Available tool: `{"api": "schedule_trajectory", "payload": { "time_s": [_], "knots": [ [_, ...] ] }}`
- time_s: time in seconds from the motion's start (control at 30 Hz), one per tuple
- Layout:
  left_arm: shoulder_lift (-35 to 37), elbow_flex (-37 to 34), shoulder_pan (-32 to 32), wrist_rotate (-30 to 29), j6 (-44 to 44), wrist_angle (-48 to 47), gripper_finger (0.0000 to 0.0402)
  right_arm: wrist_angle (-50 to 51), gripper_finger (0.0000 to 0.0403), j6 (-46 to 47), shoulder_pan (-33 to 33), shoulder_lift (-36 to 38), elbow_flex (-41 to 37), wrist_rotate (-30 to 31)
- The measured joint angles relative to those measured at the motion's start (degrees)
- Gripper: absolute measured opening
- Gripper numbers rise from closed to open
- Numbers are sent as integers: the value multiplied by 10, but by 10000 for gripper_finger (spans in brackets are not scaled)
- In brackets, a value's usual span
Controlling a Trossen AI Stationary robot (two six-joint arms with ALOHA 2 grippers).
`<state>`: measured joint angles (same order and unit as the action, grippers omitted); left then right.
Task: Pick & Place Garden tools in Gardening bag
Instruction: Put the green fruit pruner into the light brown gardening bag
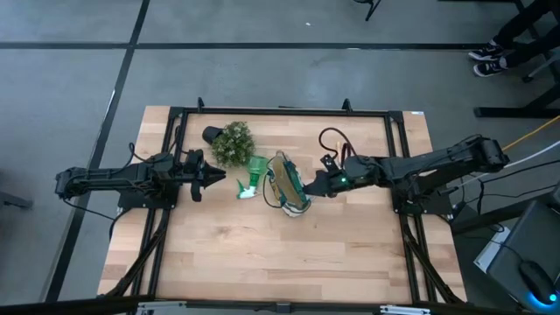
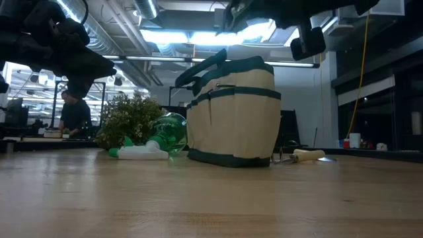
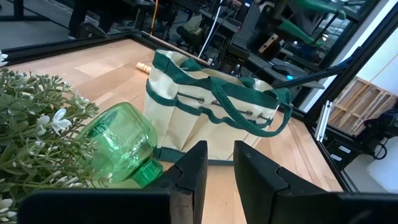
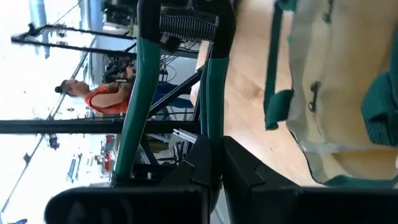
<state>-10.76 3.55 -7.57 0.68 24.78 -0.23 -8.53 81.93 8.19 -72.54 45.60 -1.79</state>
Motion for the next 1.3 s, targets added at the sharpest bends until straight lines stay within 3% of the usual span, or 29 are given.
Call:
{"api": "schedule_trajectory", "payload": {
  "time_s": [0.37,0.57,0.93,1.3],
  "knots": [
    [0,0,0,0,0,0,72,7,16,91,-4,-43,0,-79],
    [0,0,0,0,0,0,72,10,19,90,-13,-55,0,-79],
    [0,0,0,0,0,0,72,7,85,53,-37,-55,0,-103],
    [0,0,0,0,0,0,72,5,93,37,-67,-55,0,-104]
  ]
}}
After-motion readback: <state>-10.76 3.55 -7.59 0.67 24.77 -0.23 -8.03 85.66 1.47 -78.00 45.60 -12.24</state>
